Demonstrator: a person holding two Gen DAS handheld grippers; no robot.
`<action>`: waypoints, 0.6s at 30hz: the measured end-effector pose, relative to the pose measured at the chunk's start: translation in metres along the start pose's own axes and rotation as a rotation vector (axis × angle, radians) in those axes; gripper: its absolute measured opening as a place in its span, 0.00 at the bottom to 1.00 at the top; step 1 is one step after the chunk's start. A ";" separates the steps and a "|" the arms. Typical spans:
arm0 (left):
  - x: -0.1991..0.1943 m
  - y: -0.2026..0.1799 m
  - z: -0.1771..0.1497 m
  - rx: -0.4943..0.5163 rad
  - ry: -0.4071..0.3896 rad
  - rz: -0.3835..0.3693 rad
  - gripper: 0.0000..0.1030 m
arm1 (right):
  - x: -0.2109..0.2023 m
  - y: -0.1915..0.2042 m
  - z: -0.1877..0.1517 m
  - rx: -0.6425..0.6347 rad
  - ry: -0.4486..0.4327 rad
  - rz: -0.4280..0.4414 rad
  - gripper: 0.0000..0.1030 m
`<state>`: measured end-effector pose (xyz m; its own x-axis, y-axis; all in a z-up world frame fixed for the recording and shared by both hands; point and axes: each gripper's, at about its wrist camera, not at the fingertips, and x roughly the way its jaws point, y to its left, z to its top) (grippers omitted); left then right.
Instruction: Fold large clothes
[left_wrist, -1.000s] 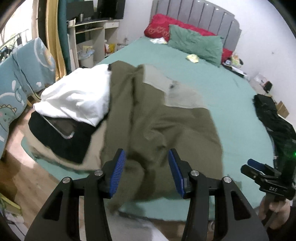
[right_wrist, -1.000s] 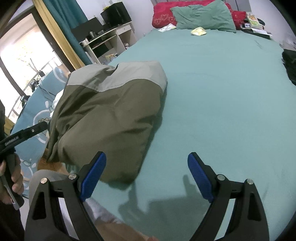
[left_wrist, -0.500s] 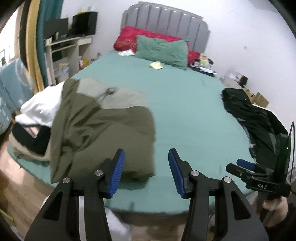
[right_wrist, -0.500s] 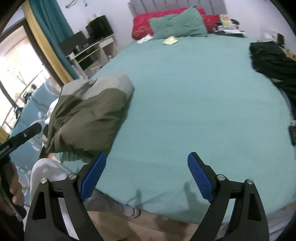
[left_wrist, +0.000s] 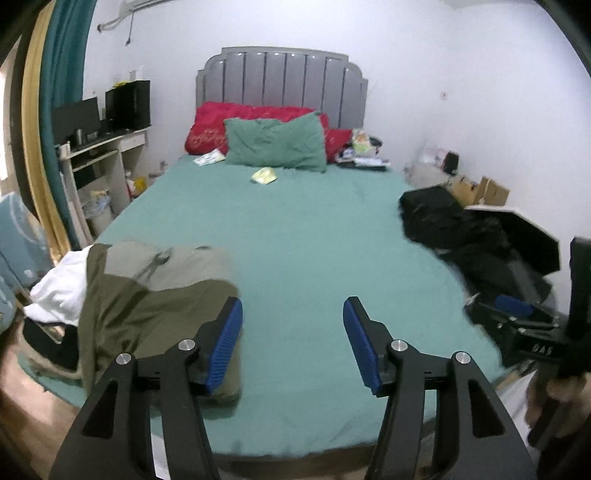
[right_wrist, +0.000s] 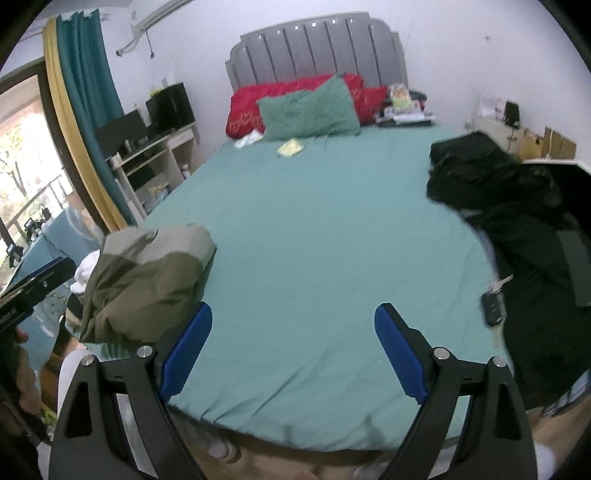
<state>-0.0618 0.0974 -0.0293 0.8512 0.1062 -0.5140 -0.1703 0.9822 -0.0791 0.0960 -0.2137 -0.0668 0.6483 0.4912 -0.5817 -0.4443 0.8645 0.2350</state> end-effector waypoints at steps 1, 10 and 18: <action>-0.004 0.000 0.003 -0.003 -0.012 -0.008 0.58 | -0.005 -0.001 0.004 -0.005 -0.014 -0.005 0.87; -0.055 -0.023 0.027 0.070 -0.270 -0.003 0.61 | -0.056 0.005 0.038 -0.071 -0.189 -0.060 0.87; -0.082 -0.017 0.022 0.060 -0.383 -0.001 0.73 | -0.081 0.028 0.051 -0.150 -0.359 -0.109 0.92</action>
<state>-0.1182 0.0755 0.0333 0.9770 0.1439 -0.1572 -0.1493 0.9885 -0.0231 0.0629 -0.2241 0.0263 0.8596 0.4265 -0.2812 -0.4293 0.9015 0.0550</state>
